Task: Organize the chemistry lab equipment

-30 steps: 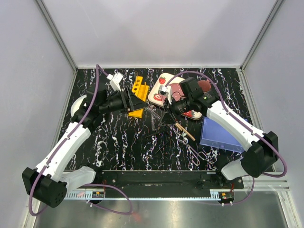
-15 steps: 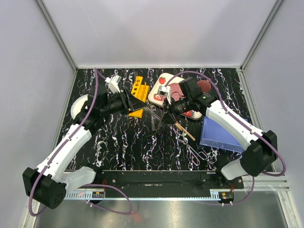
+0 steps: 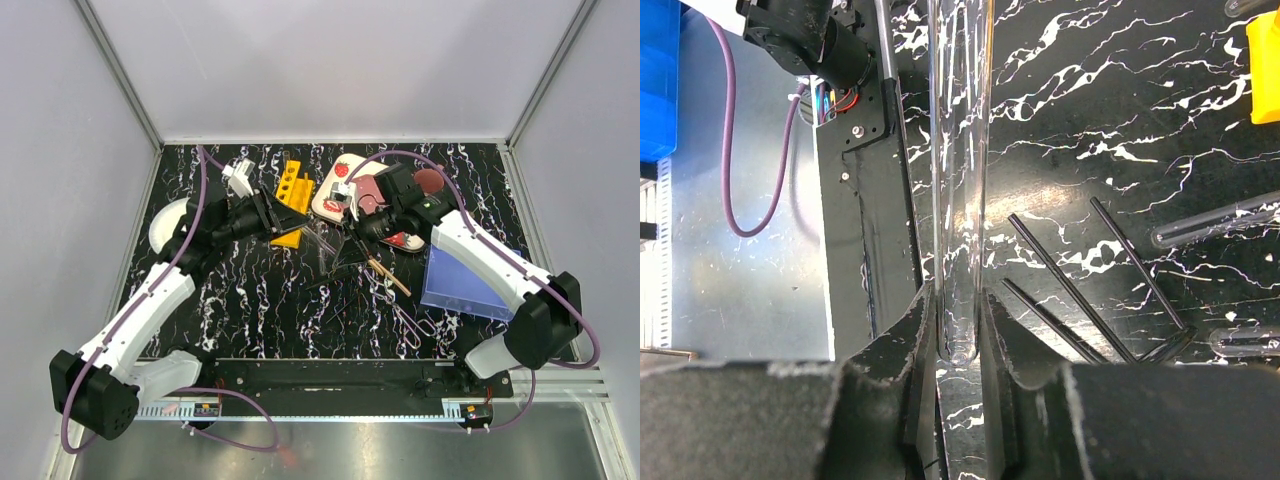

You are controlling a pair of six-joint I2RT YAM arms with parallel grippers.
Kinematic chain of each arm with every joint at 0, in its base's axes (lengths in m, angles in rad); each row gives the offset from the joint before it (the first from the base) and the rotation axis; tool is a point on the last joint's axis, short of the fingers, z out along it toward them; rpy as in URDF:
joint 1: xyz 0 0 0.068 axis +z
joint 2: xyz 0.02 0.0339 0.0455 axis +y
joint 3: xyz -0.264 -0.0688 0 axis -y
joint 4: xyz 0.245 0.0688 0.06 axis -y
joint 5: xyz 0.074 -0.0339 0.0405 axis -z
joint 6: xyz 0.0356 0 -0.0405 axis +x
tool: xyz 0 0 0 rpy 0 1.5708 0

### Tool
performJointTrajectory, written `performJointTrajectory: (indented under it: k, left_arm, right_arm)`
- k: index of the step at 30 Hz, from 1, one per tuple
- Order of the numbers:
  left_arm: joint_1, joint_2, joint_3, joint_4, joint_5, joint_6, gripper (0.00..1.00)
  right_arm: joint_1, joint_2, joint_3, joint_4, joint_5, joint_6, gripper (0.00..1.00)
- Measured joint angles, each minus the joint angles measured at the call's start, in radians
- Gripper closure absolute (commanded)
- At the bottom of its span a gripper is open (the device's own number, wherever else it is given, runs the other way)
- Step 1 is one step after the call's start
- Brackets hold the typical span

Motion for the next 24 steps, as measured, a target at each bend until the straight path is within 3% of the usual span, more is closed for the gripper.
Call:
performJointTrajectory:
  k: [10,12,14,15,17,18,20,24]
  left_arm:
    - [0.0,0.0,-0.008,0.016,0.0,-0.01,0.81]
    - [0.0,0.0,-0.01,0.015,-0.001,-0.008,0.82]
    - [0.0,0.0,-0.012,0.012,-0.001,-0.006,0.83]
    - [0.0,0.0,-0.012,0.01,-0.002,-0.006,0.83]
    - [0.0,0.0,-0.012,0.006,-0.007,-0.002,0.84]
    - [-0.001,-0.003,-0.012,0.0,-0.015,0.003,0.83]
    - [-0.001,-0.01,-0.011,-0.022,-0.034,0.024,0.83]
    - [0.013,-0.015,0.016,-0.122,-0.107,0.095,0.83]
  right_arm:
    - [0.002,0.006,0.001,0.0,-0.001,-0.01,0.89]
    - [0.002,0.006,0.002,-0.002,-0.001,-0.01,0.85]
    - [0.002,0.006,0.002,-0.006,0.0,-0.01,0.74]
    - [0.002,0.006,0.002,-0.007,0.002,-0.01,0.48]
    - [0.003,0.006,0.002,-0.008,0.005,-0.008,0.28]
    - [0.003,0.006,0.002,-0.008,0.009,-0.006,0.12]
    - [0.003,0.006,0.011,-0.019,0.022,-0.018,0.01]
    - [-0.01,0.005,0.072,-0.07,0.071,-0.064,0.0]
